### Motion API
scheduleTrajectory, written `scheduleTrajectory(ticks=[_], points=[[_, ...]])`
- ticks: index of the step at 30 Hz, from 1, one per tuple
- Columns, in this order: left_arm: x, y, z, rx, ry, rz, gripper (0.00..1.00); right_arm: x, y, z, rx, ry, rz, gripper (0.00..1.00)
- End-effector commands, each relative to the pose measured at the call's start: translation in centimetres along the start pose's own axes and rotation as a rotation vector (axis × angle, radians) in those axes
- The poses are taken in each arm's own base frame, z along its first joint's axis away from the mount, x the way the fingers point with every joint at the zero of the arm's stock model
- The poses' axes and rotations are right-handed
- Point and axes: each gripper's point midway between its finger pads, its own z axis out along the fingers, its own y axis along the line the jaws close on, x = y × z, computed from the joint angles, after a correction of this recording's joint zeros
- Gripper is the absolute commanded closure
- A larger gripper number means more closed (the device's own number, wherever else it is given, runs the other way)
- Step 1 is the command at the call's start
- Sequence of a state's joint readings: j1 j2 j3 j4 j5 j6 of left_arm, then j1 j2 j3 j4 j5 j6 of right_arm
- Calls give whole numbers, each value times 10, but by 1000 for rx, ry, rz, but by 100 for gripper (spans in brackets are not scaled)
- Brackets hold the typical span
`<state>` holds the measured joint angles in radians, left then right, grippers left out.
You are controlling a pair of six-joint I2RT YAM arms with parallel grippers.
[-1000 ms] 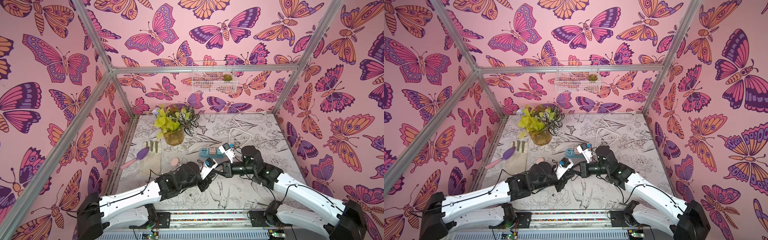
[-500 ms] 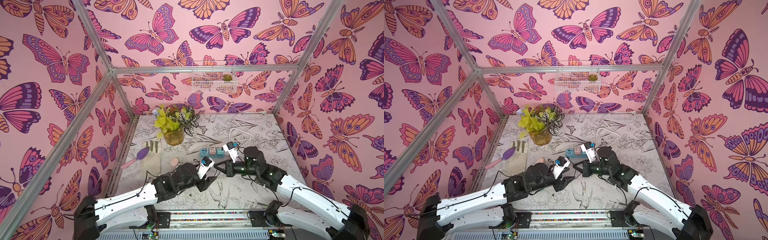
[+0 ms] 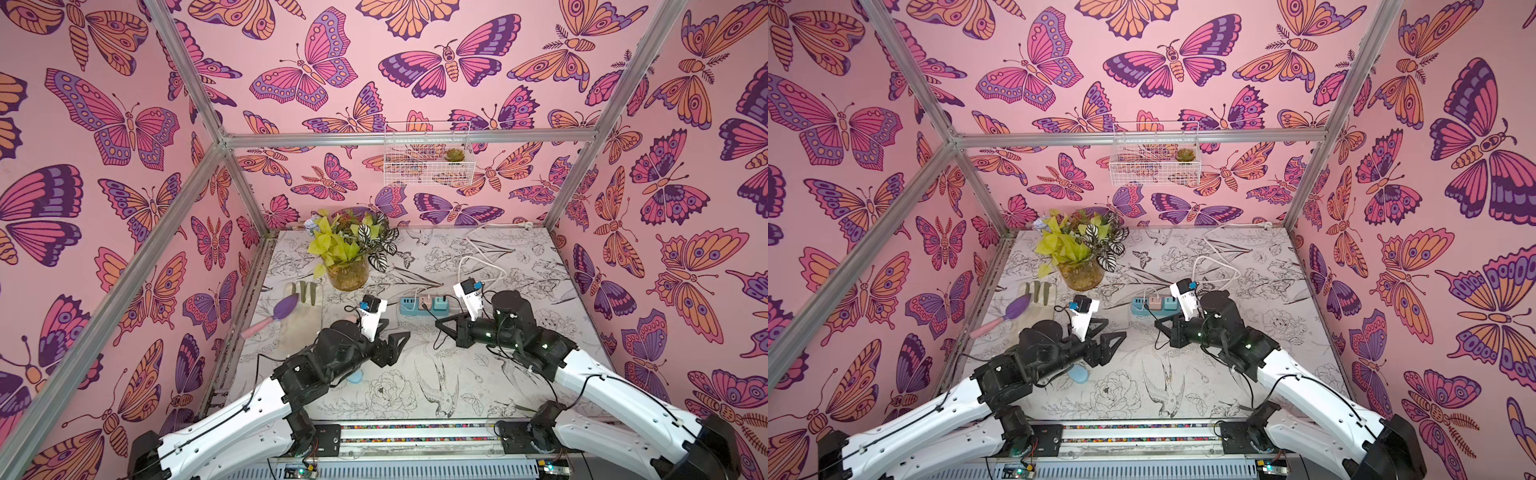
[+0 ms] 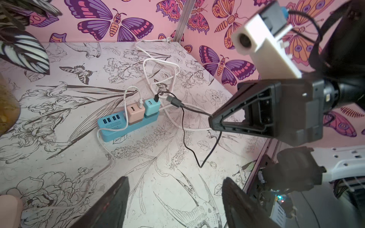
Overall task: Charge the bluetooth headset
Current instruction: Adjust the charging cable.
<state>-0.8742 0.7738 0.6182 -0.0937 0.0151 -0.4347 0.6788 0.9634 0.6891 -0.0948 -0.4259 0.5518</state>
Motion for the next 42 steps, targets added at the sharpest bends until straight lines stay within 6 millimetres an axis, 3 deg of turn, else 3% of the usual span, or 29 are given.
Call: scheduleTrajectory(ticks=[1,9,16,20,28,34,37,42], points=[[-6,-4,-2,77,-2,-123,22,0,20,-3,-116,-3,-61,100],[-31,6,6,246,-33,-394,17,8,51,-2,-323,27,-83,100],[-32,-8,15,391,10,-455,18,12,63,-5,-367,41,-113,100],[-34,-15,14,452,10,-466,25,14,62,-4,-369,42,-107,100],[-31,-19,14,480,30,-468,51,13,64,-4,-379,37,-111,100],[-27,-18,18,480,51,-478,54,12,68,-7,-403,31,-117,100],[-27,-19,19,488,56,-475,70,12,69,-7,-406,32,-115,100],[-29,-21,19,496,52,-471,84,15,67,-6,-400,40,-112,100]])
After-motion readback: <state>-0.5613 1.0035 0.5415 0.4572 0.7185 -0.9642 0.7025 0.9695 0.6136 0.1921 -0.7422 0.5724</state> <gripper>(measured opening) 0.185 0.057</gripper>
